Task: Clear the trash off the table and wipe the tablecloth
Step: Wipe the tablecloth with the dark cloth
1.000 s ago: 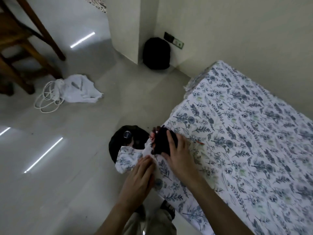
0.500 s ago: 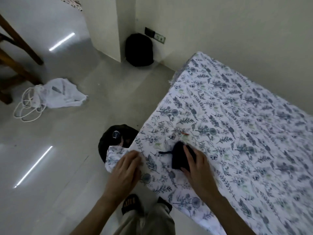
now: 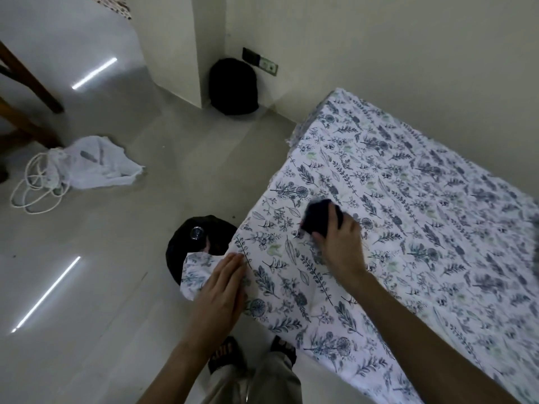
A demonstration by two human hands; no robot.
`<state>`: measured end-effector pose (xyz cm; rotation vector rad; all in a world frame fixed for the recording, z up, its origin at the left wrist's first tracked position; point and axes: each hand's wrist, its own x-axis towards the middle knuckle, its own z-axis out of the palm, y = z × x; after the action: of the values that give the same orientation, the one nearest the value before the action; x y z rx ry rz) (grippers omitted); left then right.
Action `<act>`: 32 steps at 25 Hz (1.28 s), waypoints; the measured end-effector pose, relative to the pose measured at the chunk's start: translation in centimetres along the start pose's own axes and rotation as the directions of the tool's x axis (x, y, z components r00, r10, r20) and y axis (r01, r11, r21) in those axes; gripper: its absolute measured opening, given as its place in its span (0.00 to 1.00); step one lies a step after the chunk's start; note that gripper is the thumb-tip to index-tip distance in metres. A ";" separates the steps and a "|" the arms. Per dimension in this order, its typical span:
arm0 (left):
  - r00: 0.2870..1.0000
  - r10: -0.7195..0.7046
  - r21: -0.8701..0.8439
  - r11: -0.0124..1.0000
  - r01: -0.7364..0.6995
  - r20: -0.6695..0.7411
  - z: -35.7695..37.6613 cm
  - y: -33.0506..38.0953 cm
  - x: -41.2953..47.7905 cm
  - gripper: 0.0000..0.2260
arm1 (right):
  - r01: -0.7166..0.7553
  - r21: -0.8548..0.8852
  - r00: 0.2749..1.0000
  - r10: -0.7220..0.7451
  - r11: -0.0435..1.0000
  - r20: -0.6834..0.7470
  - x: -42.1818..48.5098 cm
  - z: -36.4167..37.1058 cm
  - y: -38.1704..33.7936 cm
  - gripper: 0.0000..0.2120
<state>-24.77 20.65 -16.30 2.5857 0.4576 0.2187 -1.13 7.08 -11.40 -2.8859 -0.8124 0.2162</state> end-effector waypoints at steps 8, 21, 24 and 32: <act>0.999 -0.009 0.012 1.000 0.008 0.031 -1.0 0.3 -0.9 0.24 | 0.499 -0.055 0.866 -0.494 0.865 0.079 -1.8 3.3 -15.3 0.35; 0.993 0.102 -0.005 0.995 -0.102 0.052 1.4 5.4 1.9 0.18 | -0.392 -0.017 0.913 0.387 0.920 -0.130 -15.3 -1.1 16.3 0.31; 0.955 0.256 -0.014 0.966 -0.257 0.151 4.2 10.6 3.8 0.20 | -0.414 0.048 0.901 0.416 0.909 -0.123 -16.5 -0.7 15.6 0.32; 0.873 0.424 -0.074 0.905 -0.419 0.242 13.2 27.2 5.6 0.16 | -0.225 0.056 0.967 0.230 0.973 -0.107 -23.3 -0.1 22.8 0.32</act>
<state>-8.80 -5.54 -13.63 2.6159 -0.2087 0.0362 -9.25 -24.48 -12.78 -2.9149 -0.4503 0.0910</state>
